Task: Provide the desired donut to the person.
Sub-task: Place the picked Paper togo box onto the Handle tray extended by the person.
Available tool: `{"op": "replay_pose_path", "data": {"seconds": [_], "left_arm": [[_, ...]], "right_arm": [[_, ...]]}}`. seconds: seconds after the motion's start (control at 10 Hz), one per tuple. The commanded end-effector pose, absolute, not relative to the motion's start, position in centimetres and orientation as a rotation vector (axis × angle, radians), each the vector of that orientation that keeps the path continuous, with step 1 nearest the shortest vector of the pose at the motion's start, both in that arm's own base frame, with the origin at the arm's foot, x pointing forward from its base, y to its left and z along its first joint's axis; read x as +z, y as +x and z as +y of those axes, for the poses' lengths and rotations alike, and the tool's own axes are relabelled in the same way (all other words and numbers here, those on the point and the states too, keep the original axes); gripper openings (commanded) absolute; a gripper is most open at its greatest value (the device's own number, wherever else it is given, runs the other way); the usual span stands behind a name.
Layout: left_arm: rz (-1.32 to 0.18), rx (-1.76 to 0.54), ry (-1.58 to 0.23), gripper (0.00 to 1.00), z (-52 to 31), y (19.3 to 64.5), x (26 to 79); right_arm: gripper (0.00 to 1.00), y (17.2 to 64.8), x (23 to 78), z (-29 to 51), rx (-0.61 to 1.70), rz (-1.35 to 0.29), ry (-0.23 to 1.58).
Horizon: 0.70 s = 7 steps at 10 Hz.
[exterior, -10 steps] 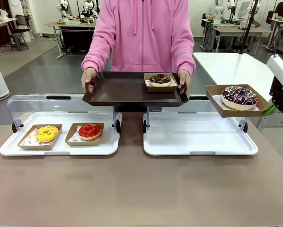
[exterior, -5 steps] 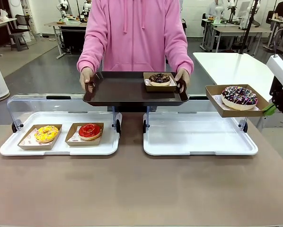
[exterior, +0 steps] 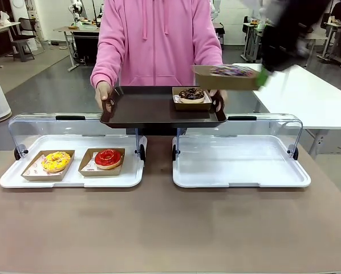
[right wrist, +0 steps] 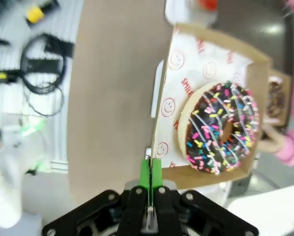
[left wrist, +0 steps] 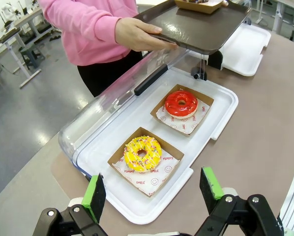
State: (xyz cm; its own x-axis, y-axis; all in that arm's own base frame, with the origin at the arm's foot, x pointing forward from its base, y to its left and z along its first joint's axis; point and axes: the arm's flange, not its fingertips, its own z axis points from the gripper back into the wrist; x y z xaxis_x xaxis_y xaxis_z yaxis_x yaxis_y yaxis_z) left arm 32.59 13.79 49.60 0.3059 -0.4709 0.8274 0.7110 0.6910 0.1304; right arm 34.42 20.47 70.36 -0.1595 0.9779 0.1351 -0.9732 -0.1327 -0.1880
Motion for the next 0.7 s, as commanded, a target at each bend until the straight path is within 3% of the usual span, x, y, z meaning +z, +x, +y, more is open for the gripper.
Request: {"op": "replay_pose_path", "data": {"seconds": [0.0,0.2,0.6], "left_arm": [[-0.996,-0.804,-0.289,1.00,14.0,32.6,49.5],[-0.996,-0.804,-0.289,1.00,14.0,32.6,49.5],[-0.996,-0.804,-0.289,1.00,14.0,32.6,49.5]], "right_arm": [[0.01,37.6,74.8,26.7,1.646,-0.150,-0.024],[0.01,40.0,73.1,35.3,1.502,-0.198,-0.060],[0.01,46.1,64.3,45.1,1.429,-0.326,-0.144]]}}
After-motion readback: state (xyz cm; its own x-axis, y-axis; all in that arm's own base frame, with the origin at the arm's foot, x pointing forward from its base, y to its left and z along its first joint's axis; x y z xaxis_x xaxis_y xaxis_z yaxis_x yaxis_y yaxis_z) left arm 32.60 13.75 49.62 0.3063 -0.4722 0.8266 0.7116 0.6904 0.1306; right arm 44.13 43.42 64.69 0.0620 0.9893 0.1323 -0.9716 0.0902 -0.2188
